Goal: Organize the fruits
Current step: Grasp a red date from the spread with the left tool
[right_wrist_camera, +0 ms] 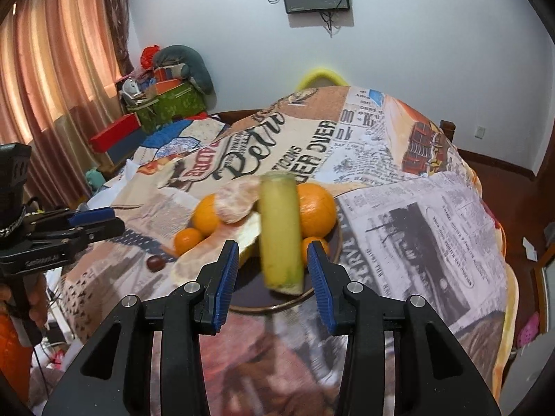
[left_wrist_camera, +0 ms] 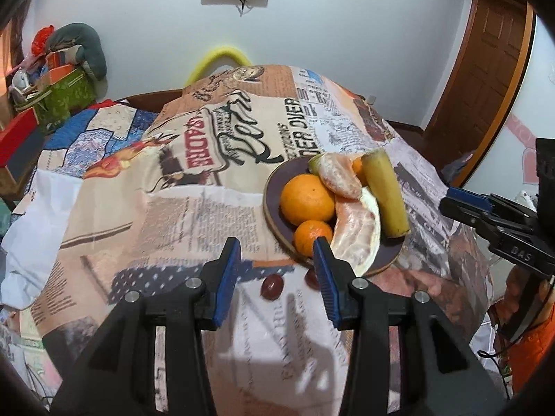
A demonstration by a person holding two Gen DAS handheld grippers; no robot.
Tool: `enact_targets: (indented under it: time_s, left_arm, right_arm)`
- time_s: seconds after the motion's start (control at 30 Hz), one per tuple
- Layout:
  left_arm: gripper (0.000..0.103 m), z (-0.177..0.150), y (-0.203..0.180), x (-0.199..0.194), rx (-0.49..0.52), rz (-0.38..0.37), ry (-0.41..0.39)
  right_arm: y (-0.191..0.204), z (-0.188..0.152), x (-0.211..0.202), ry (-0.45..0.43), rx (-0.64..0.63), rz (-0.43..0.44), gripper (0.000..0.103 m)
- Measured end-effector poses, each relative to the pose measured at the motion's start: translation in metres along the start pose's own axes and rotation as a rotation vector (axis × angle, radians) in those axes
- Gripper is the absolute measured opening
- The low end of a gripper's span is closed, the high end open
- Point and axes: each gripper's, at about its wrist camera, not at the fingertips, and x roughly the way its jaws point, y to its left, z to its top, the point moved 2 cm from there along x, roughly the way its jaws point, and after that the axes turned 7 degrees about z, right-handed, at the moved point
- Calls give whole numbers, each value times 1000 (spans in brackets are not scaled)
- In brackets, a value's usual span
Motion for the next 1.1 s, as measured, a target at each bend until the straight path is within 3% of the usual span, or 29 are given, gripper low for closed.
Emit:
enact_targets:
  time_s: [0.37, 0.6, 0.7, 0.8, 1.1]
  left_arm:
    - [43, -41, 2, 24, 16, -22, 94]
    - [43, -44, 2, 50, 9, -54, 125]
    - [39, -39, 0, 56, 29, -43, 110]
    - [18, -37, -2, 62, 53, -45, 109]
    - [14, -44, 11, 49, 50, -96, 86]
  right_arm:
    - [25, -33, 15, 81, 17, 17, 38]
    - [35, -50, 34, 142, 45, 25, 38]
    - [40, -54, 44, 161, 46, 29, 38]
    - [46, -55, 51, 169, 38, 31, 38]
    - [68, -51, 75, 205, -8, 31, 38]
